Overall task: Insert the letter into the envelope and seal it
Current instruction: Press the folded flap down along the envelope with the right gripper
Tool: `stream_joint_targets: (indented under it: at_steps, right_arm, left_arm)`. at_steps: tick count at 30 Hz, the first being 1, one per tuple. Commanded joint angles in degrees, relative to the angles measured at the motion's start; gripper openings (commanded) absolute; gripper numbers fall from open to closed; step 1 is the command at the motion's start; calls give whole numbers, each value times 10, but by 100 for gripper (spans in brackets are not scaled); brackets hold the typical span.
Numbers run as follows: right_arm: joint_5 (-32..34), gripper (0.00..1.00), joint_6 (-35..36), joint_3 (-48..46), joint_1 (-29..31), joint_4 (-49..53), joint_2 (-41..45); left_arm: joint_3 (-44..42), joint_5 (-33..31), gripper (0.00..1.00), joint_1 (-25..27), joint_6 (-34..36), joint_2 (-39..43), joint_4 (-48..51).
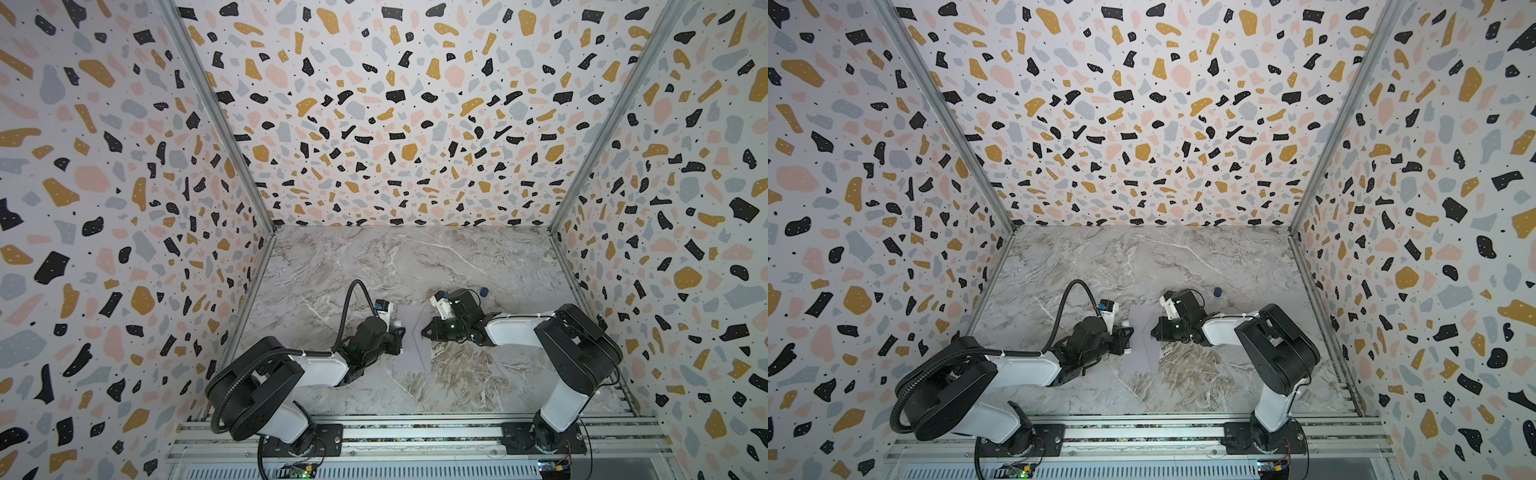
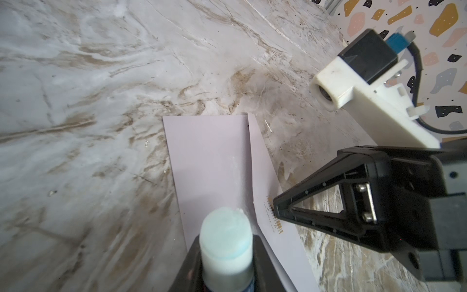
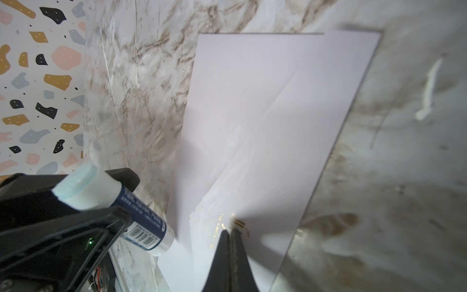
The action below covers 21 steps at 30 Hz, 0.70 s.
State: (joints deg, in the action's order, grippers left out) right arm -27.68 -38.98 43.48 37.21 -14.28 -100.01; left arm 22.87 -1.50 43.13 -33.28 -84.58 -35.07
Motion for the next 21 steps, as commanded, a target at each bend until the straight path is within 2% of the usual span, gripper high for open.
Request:
stream_joint_targets:
  at_steps: [1,21]
  right_arm:
    - [-1,0,-6,17,5,-7,-7]
    - [-1,0,-4,45,39,6,-64]
  left_arm:
    - [-3,0,0,-2,1,-6,-2]
    - [2,-3,0,-2,3,-8,3]
